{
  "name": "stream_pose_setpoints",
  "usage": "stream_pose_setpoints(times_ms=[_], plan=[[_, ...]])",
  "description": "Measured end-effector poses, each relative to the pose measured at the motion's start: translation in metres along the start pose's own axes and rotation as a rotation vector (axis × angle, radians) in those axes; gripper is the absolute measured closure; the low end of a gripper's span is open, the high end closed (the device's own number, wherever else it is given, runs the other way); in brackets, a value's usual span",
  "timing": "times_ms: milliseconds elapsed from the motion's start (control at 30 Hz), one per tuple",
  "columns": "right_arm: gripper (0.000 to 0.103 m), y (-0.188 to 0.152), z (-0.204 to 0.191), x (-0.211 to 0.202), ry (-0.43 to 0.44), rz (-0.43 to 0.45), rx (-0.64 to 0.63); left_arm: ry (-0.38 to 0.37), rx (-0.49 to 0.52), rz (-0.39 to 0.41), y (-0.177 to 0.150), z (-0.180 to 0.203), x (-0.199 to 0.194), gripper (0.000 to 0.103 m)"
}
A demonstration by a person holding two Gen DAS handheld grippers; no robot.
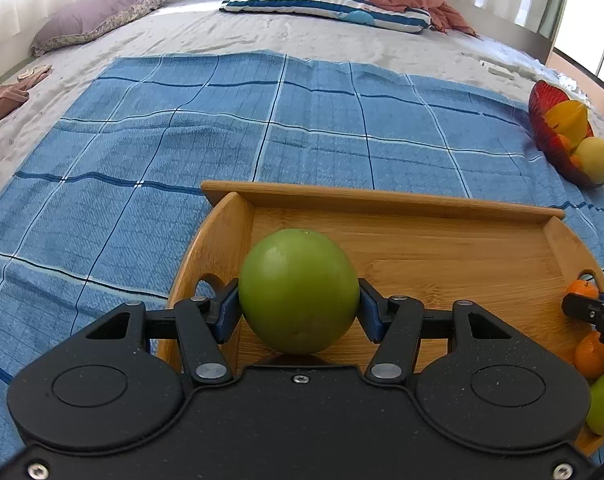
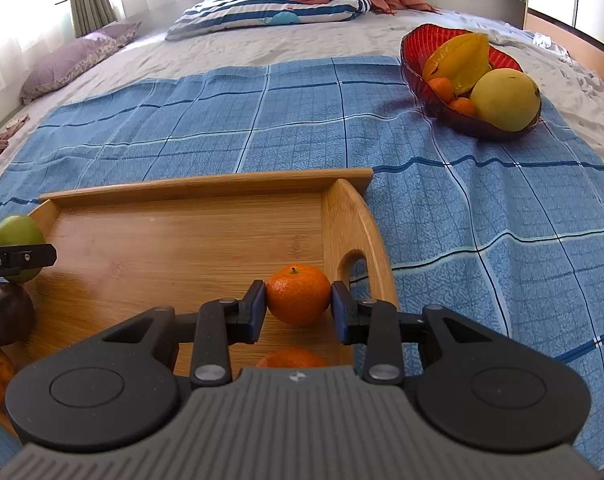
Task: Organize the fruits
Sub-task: 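Hold the apple in the left gripper and tangerine in the right above the tray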
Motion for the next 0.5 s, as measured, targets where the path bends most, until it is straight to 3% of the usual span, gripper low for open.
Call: stream_pose_setpoints(times_ms=[500], plan=[[0.064, 0.0028, -0.0011, 0.0036, -0.026, -0.016, -0.033, 0.005, 0.005, -0.015, -0.0035, -0.0006, 0.0105, 0.047]])
Point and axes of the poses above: each gripper's, at about its wrist camera, not at the fingertips, and x roughly the way its jaws point, z to its right, y to its top, the point moved 8 cm from there along x, roughly the way its jaws point, and after that the axes turned 3 degrees about -x, right-handed, at the moved point
